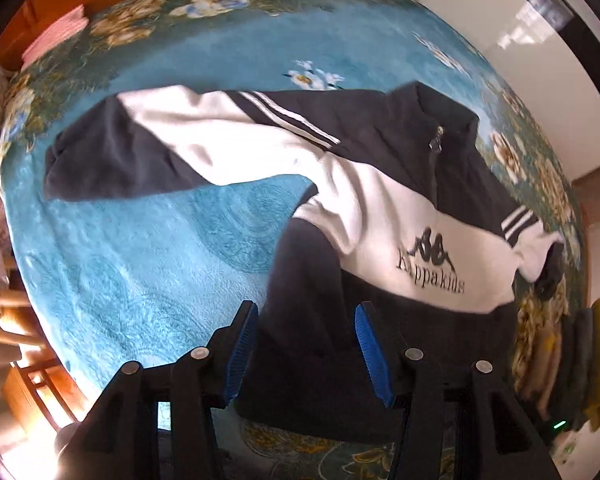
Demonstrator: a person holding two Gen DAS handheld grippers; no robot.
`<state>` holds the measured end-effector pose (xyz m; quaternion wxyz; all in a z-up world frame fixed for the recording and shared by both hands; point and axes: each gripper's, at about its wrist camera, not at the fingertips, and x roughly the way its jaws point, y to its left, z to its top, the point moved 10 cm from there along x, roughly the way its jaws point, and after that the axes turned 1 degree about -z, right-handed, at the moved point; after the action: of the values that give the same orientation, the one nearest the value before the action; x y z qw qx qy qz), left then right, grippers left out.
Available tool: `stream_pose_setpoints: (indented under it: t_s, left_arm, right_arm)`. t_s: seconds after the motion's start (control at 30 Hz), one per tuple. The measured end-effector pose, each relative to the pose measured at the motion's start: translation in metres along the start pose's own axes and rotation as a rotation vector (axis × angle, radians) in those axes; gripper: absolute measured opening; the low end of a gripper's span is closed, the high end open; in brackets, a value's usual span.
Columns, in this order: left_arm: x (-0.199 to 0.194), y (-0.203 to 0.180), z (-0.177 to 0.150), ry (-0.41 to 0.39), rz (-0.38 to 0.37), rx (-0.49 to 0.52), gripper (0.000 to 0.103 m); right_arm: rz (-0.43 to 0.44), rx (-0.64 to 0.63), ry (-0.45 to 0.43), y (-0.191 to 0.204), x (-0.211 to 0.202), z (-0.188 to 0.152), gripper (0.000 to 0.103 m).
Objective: Fold clothes
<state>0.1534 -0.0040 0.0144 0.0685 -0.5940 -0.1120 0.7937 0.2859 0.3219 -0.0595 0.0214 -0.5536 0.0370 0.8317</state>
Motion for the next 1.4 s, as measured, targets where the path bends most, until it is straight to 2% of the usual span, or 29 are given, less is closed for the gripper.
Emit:
stream_pose_setpoints:
  t_s: [0.1,0.17,0.2,0.23,0.37,0.43,0.5,0.6,0.7,0.87,0.93,1.03,1.17,1.27,1.3,1.33,1.37,1.4]
  left_arm:
    - [-0.005,-0.004,0.003,-0.019,-0.012,0.017,0.055]
    - [-0.002,-0.004,0.001,-0.013,-0.022,0.011,0.055]
    - [0.001,-0.003,0.0,-0.008,-0.019,0.012,0.055]
    - [0.004,-0.001,-0.002,-0.001,-0.015,0.014,0.055]
    - [0.004,-0.003,0.0,-0.022,-0.048,0.005,0.056]
    - [0.005,-0.007,-0.002,-0.019,-0.074,0.013,0.06]
    - [0.009,-0.013,-0.005,-0.007,-0.087,0.037,0.06]
    - [0.014,-0.022,-0.01,0.009,-0.098,0.077,0.063]
    - [0.022,-0.031,-0.017,0.029,-0.06,0.139,0.064]
    - [0.036,-0.048,-0.028,0.065,0.01,0.269,0.064]
    - [0.039,-0.053,-0.031,0.071,0.04,0.313,0.064]
    - [0.044,-0.058,-0.037,0.084,0.108,0.383,0.064]
    - [0.051,-0.067,-0.05,0.117,0.179,0.477,0.064]
    - [0.06,-0.065,-0.059,0.147,0.286,0.547,0.064]
    - [0.063,-0.063,-0.062,0.159,0.325,0.569,0.064]
    - [0.064,-0.062,-0.064,0.164,0.359,0.587,0.064]
    - [0.065,-0.06,-0.065,0.165,0.39,0.601,0.064]
    - [0.066,-0.059,-0.066,0.166,0.42,0.616,0.064]
  right_arm:
    - [0.07,0.023,-0.072,0.008,-0.014,0.034,0.056]
    - [0.1,0.024,-0.088,0.015,-0.017,0.059,0.039]
    - [0.109,0.022,-0.09,0.02,-0.017,0.073,0.026]
    - [0.109,0.027,-0.088,0.021,-0.015,0.084,0.023]
    - [0.128,0.127,-0.08,0.014,-0.009,0.14,0.021]
    - [0.12,0.177,-0.075,0.001,-0.003,0.16,0.021]
    - [0.088,0.22,-0.06,-0.013,0.004,0.178,0.021]
    - [0.062,0.273,-0.009,-0.031,0.019,0.187,0.021]
    - [0.059,0.299,0.055,-0.039,0.034,0.177,0.021]
    - [0.163,0.333,0.065,-0.036,0.024,0.161,0.024]
    - [0.173,0.334,0.061,-0.038,0.013,0.153,0.043]
    - [0.189,0.333,0.058,-0.035,-0.001,0.129,0.053]
    - [0.192,0.32,0.107,-0.023,0.001,0.089,0.053]
    - [0.177,0.352,0.123,-0.019,0.01,0.07,0.053]
    - [0.168,0.361,0.116,-0.021,0.008,0.069,0.052]
    - [0.158,0.367,0.106,-0.023,0.005,0.069,0.043]
    - [0.148,0.373,0.097,-0.025,0.002,0.069,0.034]
    - [0.138,0.38,0.087,-0.027,-0.002,0.069,0.016]
